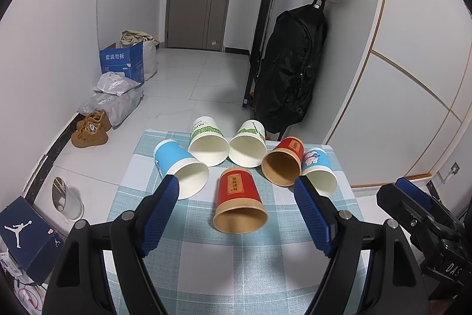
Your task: Flip cup upright
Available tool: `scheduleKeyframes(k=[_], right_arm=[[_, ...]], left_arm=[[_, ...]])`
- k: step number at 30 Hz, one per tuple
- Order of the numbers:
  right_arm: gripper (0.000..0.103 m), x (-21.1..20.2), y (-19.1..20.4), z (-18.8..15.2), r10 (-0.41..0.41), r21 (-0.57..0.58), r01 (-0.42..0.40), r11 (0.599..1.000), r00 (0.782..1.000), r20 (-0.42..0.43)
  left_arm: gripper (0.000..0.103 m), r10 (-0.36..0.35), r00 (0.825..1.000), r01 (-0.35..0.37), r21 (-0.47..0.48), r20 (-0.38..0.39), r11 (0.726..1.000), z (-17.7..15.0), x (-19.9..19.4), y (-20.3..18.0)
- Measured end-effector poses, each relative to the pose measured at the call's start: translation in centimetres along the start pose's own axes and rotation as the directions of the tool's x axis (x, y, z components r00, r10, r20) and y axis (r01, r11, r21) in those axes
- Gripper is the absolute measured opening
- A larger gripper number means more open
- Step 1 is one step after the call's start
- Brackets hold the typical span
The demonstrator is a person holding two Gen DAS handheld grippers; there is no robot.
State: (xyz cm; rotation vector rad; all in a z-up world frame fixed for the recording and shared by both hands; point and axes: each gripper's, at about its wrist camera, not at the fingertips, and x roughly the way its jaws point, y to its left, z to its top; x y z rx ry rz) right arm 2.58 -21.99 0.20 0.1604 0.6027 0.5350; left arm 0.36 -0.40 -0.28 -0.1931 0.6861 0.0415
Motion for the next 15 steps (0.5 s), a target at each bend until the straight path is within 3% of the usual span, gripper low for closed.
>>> scheduleKeyframes(k=[15], right_arm=[[0.095,0.10,-0.09,-0.08,-0.001,0.001,0.001,1.000,1.000,-0.001]], left_arm=[[0.077,-0.013,1.000,0.013,-0.002,0.000,1.000,0.02,-0.05,-0.07]])
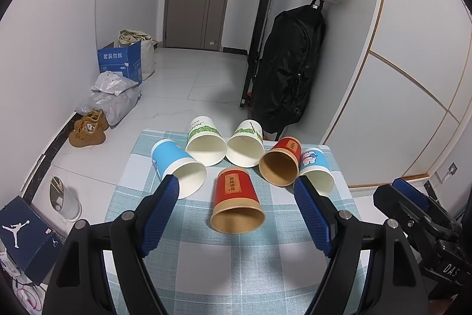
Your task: Flip cup upright
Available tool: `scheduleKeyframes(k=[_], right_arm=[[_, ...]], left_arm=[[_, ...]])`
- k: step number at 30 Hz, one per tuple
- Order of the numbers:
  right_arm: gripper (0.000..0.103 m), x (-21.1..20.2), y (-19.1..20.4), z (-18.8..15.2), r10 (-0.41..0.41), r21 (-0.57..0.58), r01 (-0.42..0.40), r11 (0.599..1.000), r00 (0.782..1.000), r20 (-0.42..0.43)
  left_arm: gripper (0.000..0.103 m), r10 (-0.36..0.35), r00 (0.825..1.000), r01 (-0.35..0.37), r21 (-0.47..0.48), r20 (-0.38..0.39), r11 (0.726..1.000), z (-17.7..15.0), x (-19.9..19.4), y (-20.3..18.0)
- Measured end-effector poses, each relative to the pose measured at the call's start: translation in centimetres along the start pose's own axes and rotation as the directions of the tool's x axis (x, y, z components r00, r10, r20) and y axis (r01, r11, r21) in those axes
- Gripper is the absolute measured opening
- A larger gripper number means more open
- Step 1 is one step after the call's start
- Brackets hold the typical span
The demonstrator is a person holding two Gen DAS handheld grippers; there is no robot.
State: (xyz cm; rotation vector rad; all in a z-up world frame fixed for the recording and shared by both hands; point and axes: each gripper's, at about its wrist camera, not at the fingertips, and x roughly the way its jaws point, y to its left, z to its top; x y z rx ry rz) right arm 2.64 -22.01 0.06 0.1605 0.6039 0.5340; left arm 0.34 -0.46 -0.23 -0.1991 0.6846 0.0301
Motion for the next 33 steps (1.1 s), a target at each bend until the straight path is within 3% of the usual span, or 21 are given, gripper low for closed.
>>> scheduleKeyframes(k=[14,24,29,33], right_arm=[[0.095,-0.1,0.0,0.0,0.002,0.004,-0.002,1.000,1.000,0.002],[0.095,-0.2,-0.6,0.4,-0.003,0.036,0.003,0.999,1.000,-0.010],[0.095,0.0,-1.7,0.7,-0.014,0.081,0.016,0.997,0.999,-0.032],[0.095,0.5,-2.6,1.0,-0.021,0.115,0.028,0.993,0.998,-0.056]], left_arm=[[0.077,-0.011,1.000,0.011,-0.006,-0.010,1.000,-0.2,0.1,0.1],[0.077,-0.044,0.996,0.045,0.001,-0.077,0.999,0.3,1.7,0.1],[0.077,-0.071,0.979,0.070,-0.014,-0.192,0.997,0.8,4.2,0.6],[0.077,-0.127,0.937,0.109,-0.072,-0.325,0.991,1.0,7.4,1.5]])
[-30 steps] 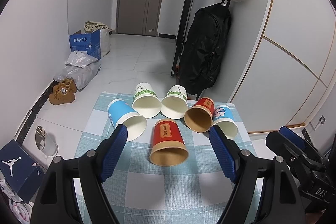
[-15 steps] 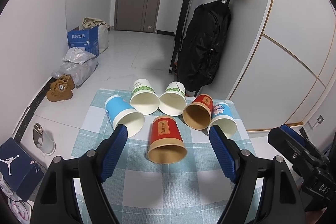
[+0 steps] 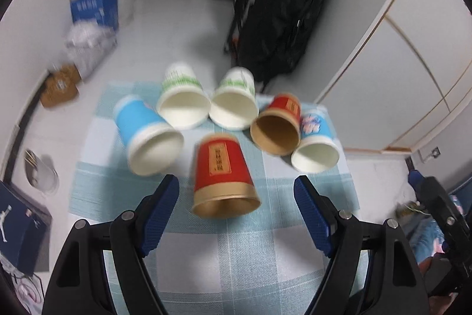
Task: Flip cup upright
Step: 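Move the left gripper down to the red cup lying on its side, then close the left gripper on the red cup's body and lift it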
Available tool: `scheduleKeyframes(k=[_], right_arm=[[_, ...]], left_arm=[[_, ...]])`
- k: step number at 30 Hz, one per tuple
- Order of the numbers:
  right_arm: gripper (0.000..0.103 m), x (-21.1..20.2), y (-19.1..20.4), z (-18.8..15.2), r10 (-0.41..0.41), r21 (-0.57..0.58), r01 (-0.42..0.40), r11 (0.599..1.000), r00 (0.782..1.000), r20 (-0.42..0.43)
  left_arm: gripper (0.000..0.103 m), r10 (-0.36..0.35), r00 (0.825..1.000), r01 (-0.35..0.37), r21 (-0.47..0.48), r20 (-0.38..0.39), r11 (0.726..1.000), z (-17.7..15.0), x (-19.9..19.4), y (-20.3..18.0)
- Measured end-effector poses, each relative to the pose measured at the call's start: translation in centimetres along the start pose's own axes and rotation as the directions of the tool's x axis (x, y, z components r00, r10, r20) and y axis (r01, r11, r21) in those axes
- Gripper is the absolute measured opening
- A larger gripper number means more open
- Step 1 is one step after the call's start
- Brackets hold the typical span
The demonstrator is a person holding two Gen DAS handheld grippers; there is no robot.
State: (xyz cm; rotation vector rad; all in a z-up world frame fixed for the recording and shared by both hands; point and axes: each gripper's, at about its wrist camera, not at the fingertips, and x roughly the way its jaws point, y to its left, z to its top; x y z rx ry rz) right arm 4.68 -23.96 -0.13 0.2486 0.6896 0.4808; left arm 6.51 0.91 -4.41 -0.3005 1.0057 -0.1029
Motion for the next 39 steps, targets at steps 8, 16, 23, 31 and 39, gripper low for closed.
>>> scheduleKeyframes(k=[8,16,23,31,39], right_arm=[[0.095,1.1,-0.5,0.5,0.003,0.013,-0.002,1.000,0.999,-0.042],[0.095,2.0,-0.9,0.6,0.006,0.027,-0.004,1.000,0.997,-0.083],[0.095,2.1,-0.7,0.5,0.013,0.024,-0.011,1.000,0.996,-0.089],[0.095,1.8,-1.1,0.5,0.020,0.050,-0.015,0.999,0.996,-0.087],[0.095,1.6,-1.1,0.2,0.033,0.046,-0.029,0.998,0.997,-0.077]], left_arm=[[0.077,-0.018,0.987,0.010,-0.054,-0.159,0.998,1.6,4.5,1.0],[0.072,-0.044,0.968,0.029,-0.065,-0.248,0.997,1.4,6.4,1.3],[0.059,-0.042,0.967,0.032,-0.046,-0.251,0.998,1.2,6.1,1.2],[0.057,-0.091,0.969,0.070,-0.098,-0.229,0.993,1.1,5.2,1.9],[0.057,-0.120,0.982,0.107,-0.090,-0.149,0.990,1.2,0.1,0.5]])
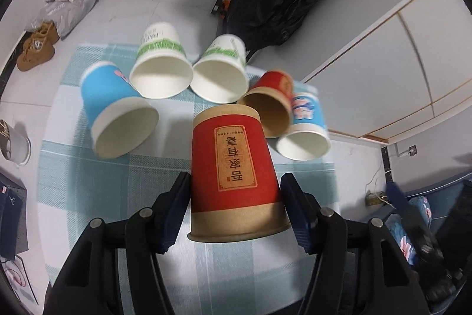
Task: Flip cup upright
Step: 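Close the left gripper on the red cup's body and lift it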
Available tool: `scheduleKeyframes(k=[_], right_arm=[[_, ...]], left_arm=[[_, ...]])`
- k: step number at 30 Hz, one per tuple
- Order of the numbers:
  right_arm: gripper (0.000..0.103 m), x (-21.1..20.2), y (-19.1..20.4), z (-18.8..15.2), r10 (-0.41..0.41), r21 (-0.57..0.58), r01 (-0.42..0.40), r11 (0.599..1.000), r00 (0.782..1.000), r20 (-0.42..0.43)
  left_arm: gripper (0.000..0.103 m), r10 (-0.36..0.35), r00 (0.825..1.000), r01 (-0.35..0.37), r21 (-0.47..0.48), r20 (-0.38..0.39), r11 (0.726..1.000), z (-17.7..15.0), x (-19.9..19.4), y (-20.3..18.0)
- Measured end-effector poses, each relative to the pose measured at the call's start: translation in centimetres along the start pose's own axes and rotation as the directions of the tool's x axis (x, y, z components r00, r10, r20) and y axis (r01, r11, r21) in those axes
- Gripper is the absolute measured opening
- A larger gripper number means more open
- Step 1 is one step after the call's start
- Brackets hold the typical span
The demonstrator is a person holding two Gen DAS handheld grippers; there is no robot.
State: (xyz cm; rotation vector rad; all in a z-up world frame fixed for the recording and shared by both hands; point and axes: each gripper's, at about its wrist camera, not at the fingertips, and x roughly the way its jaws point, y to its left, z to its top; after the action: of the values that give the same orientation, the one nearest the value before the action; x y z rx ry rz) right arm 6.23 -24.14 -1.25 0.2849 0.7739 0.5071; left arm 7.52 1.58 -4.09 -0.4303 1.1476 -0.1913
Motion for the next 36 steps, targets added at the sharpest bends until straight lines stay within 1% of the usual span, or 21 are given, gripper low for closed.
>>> scheduleKeyframes(k=[5,9,12,19,26,29,34,36], right_arm=[[0.095,-0.2,-0.1,-0.5,0.016,0.017,-0.016,1.000,1.000,-0.004],[0.095,-0.5,0.3,-0.8,0.020,-0.007,-0.020,1.000,1.000,0.003],[0.095,-0.6,0.7,-1.3,0.022,-0.031,-0.022,0.999,1.000,0.011],[0.095,-0.4,1.3,-2.3,0.009,-0.072,-0.009,0.997,1.000,0.001],[0.095,-0.6,1.8,-3.0,0.005,-0.086,-0.006,0.996,1.000,-0.006],[0.095,-0.7,2.0,-3.3,-0.003,-0.099,0.002,0.995,1.000,-0.010],[0.095,-0.5,1.8,-3.7,-0.015,-0.095,0.012,0.995,1.000,-0.027],[0.095,-0.4,1.8,-3.8,-0.019,-0.097,0.016,0.995,0.999,-0.032]], left_arm=[[0.057,-0.005,0.998,0.004,0.010,0.063,1.000,-1.5,-3.4,-1.5],[0.057,-0.010,0.996,0.009,0.008,0.087,1.000,-2.4,-4.4,-2.5],[0.057,0.007,0.995,-0.007,0.006,0.097,1.000,-3.3,-4.9,-2.3],[0.057,0.009,0.997,-0.006,-0.034,0.076,0.999,-6.1,-3.8,-0.4],[0.057,0.033,0.998,-0.029,-0.064,0.055,0.998,-8.6,-1.0,1.6],[0.057,0.032,0.998,-0.028,-0.090,0.045,0.996,-9.3,-0.1,2.3],[0.057,0.041,0.999,-0.038,-0.089,0.029,0.995,-9.7,0.6,2.6],[0.057,0.033,0.999,-0.031,-0.096,0.026,0.995,-9.8,0.8,2.7]])
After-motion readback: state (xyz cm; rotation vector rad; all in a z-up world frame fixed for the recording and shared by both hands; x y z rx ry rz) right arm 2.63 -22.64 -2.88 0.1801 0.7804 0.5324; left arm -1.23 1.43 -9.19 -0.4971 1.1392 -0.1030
